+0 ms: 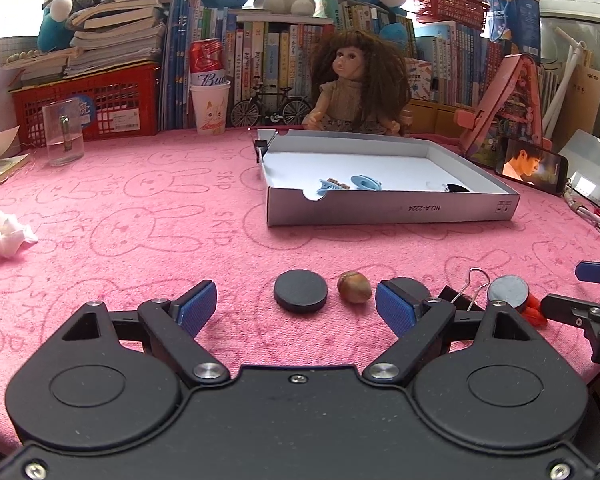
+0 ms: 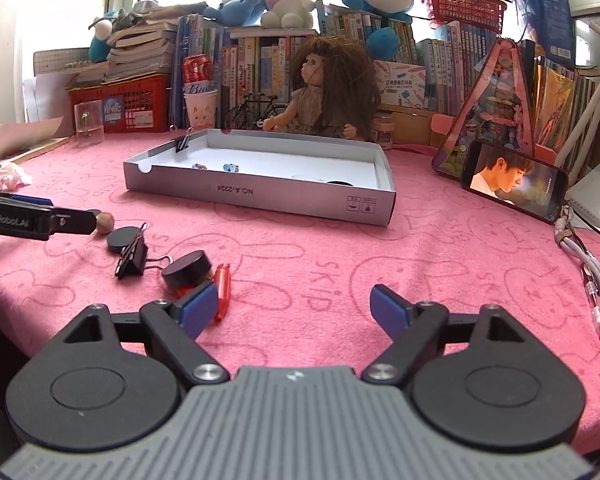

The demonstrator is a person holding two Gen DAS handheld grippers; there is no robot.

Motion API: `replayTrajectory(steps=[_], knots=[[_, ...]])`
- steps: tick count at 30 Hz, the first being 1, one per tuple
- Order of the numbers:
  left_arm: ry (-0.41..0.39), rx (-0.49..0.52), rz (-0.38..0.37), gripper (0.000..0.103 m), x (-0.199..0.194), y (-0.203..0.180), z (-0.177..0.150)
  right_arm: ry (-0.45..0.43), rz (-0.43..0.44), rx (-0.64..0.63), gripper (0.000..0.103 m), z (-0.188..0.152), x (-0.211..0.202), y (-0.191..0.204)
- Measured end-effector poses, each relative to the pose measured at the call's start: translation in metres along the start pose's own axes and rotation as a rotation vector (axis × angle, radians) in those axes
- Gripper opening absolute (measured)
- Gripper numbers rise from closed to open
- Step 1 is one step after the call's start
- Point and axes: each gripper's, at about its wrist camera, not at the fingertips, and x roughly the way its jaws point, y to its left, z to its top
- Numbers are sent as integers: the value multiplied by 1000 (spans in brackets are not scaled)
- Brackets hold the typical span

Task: Organize rigid objects
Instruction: 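Withdraw both tools from the tray toward the loose objects on the cloth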

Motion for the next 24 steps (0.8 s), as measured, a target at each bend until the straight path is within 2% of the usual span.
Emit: replayTrajectory(steps=[4,6,11,17,24], knots=[[10,-4,2,84,3,0,-1,8,5,-27,84,1,3,6],[10,-5,2,80,3,0,-2,17,7,-34,81,1,6,9],[8,2,30,62,7,-2,-2,15,-50,-22,77,2,10,9],[3,-1,41,53,9,0,0,22,-107,12,75,5,14,-3],[-6,17,40,49,14,-5,1,49,-59,81,69,10,15,6]])
